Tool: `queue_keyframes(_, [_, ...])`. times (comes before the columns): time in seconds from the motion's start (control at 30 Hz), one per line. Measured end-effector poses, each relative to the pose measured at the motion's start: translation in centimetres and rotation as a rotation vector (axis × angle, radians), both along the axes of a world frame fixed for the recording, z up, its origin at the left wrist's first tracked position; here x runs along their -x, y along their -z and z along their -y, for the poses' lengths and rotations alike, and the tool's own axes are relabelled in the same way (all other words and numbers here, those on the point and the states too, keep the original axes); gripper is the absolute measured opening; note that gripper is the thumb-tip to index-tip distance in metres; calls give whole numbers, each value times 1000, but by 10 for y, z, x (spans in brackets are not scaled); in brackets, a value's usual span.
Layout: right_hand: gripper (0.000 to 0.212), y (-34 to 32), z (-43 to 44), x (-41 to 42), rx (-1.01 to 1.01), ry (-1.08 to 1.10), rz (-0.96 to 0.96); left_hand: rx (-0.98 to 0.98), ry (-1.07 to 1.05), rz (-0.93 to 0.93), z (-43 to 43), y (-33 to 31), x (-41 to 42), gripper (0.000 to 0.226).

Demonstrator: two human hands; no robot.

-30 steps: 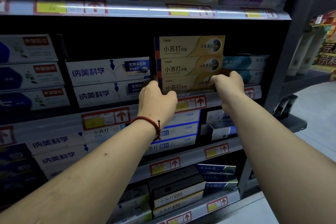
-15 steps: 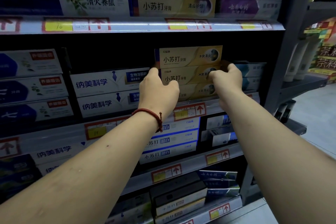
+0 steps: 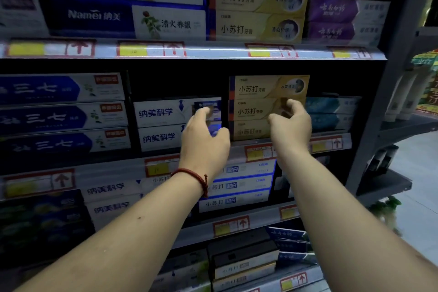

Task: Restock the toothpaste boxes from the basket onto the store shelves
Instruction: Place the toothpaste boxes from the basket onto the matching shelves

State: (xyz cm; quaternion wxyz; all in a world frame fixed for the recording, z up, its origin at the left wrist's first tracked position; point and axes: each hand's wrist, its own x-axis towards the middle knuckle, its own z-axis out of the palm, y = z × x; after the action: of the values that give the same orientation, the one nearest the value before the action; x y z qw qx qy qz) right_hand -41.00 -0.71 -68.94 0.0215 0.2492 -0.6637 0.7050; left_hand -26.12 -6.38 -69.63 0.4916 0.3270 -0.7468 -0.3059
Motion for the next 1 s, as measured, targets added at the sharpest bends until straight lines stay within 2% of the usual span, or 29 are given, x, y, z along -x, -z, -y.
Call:
queue_keyframes(0.1, [49,8,10,-34,-50,-135,-40,-25,-102,-41,14,7,-32,48])
queue_keyframes(0.2, [56,14,23,-57,-134,-251,-53,-109,-224,-37,29,11,-62,49])
queue_keyframes(0.33, [24,18,38,-74,-195,-227,-11,-214,-281,105,46,14,-85,45])
queue_keyframes(0.47, [16,20,48,-78,-221,-183,47,-220,-229,148,57,16,-93,44])
queue_keyframes(0.63, [37,19,56,-86,-268,-174,52,-245,-215,101,66,9,-95,12])
queue_keyframes(0.7, [37,19,57,-87,-292,-162,51,-254,-216,80,72,8,-98,8])
queue_keyframes(0.77, [32,19,57,-89,-303,-162,56,-277,-235,72,77,8,-100,15])
queue_keyframes(0.8, [35,19,58,-90,-307,-164,57,-292,-242,64,79,8,-102,16])
queue_keyframes(0.9, [62,22,60,-94,-306,-154,67,-318,-244,32,83,10,-106,14])
queue_keyframes(1.0, [54,24,60,-95,-284,-143,72,-319,-228,19,85,13,-108,14])
